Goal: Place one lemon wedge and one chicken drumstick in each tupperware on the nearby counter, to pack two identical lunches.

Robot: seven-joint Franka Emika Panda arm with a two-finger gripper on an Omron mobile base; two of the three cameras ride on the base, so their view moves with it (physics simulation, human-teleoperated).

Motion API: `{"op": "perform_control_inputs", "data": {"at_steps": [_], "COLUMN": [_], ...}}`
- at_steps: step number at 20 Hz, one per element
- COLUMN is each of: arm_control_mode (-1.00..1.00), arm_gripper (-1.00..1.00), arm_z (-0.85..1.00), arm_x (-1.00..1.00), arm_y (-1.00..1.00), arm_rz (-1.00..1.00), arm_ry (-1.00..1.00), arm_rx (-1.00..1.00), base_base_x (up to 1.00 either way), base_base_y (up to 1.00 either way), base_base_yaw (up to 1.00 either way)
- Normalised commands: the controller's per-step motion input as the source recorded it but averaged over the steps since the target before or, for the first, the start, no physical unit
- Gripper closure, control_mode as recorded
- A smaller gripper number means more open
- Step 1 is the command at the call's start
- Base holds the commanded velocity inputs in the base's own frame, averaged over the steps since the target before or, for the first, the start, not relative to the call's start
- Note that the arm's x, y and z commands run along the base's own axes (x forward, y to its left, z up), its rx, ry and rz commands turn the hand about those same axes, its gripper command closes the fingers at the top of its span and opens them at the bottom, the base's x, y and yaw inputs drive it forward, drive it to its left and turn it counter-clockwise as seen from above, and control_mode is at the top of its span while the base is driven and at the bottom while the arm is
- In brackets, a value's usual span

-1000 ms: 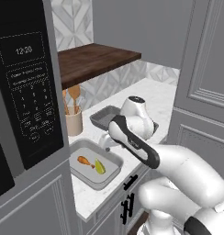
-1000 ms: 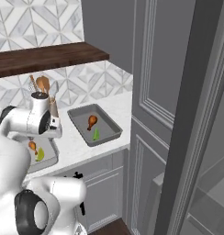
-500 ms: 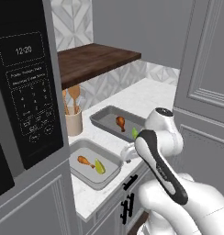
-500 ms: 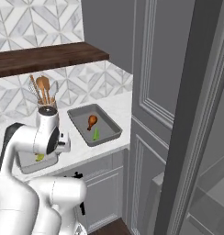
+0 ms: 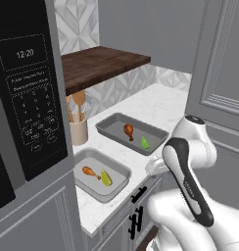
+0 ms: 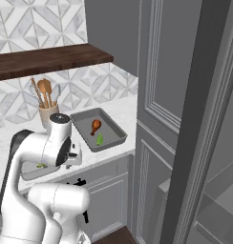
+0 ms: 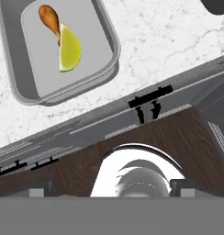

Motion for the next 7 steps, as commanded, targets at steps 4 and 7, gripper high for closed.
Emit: {"op": "perform_control_inputs", "data": {"at_steps": [4, 7], "arm_control_mode": [-1.0, -1.0], "arm_gripper": [-1.0, -1.0], "arm_z": [0.0, 0.0], "arm_x": [-0.23, -0.25], "arm_y": [-0.21, -0.22], "arm_rz": [0.0, 0.0], "arm_ry": [0.0, 0.0], "arm_rx": [0.0, 0.0], "base_base_x": [0.0, 0.0], "base_base_y": [0.0, 0.0], "base_base_yaw": [0.0, 0.0]}}
